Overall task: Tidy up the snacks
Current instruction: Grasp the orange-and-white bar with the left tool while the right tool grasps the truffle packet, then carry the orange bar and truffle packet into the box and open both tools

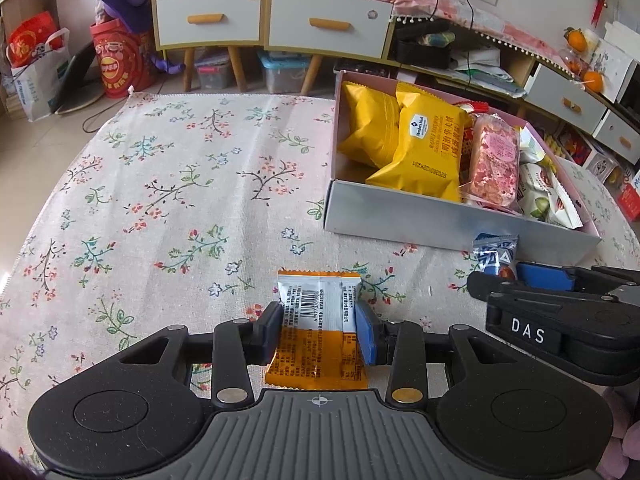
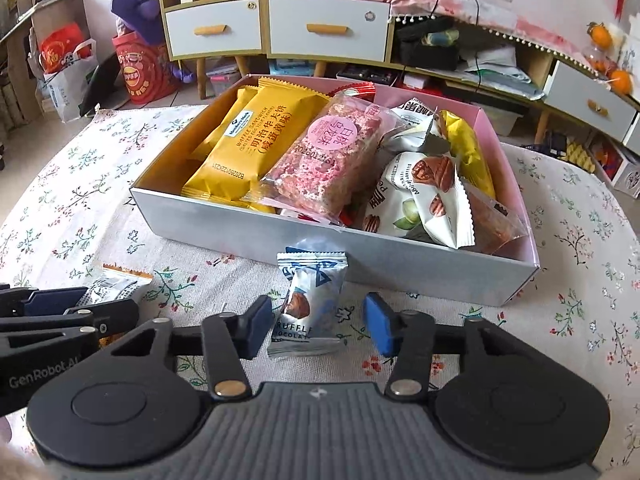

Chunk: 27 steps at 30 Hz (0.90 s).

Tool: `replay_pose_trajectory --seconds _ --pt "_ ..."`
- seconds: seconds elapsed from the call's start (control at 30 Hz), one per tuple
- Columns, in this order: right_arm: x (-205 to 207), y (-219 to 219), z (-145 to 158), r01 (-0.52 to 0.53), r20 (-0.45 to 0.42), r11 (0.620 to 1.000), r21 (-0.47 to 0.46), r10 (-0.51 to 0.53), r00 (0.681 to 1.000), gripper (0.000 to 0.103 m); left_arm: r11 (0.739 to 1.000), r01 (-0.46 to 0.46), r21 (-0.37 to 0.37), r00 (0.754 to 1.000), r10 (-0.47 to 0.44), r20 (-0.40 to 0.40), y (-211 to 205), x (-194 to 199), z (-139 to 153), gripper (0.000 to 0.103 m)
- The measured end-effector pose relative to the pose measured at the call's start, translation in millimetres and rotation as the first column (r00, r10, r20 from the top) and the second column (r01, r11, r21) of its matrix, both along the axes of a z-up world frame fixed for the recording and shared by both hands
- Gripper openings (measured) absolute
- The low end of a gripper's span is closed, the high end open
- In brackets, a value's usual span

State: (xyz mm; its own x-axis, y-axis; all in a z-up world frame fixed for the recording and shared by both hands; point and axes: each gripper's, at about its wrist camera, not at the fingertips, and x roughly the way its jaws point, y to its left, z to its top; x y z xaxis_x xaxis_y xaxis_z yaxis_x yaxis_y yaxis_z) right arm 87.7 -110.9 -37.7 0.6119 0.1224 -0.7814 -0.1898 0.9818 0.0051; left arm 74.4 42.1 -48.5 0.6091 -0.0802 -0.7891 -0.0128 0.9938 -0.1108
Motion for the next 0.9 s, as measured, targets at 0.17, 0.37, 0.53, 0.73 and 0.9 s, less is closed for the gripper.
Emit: replay_pose_trajectory --seconds 0.17,0.37,0.53,0.73,0.9 --pt "1 -1 2 -0.002 -0.009 1.0 0.019 0.002 1.0 0.023 1.0 0.005 0.001 1.0 -0.005 0.002 -1 -1 2 0.037" --pt "1 -4 5 -0.022 -0.032 0.999 0.047 0.024 0.999 0.02 1.0 0.007 -0.002 1.0 -0.007 0.005 0 0 3 0.037" --pt "-2 -7 10 -0.035 -0.042 0.997 0.064 0.038 0.998 0.02 1.0 0.007 -0.014 1.0 -0.007 0.012 2 -2 7 0.036" --pt "-9 -21 20 -0.049 -0.052 0.995 0.088 0.054 0.997 0.02 0.998 -0.003 -0.056 1.0 0.004 0.026 11 -7 14 0.036" --pt "-14 -42 28 -0.041 -0.051 0.99 0.132 0.049 0.998 0.02 0.998 0.001 -0.057 0.999 0.002 0.049 14 -10 25 0.036"
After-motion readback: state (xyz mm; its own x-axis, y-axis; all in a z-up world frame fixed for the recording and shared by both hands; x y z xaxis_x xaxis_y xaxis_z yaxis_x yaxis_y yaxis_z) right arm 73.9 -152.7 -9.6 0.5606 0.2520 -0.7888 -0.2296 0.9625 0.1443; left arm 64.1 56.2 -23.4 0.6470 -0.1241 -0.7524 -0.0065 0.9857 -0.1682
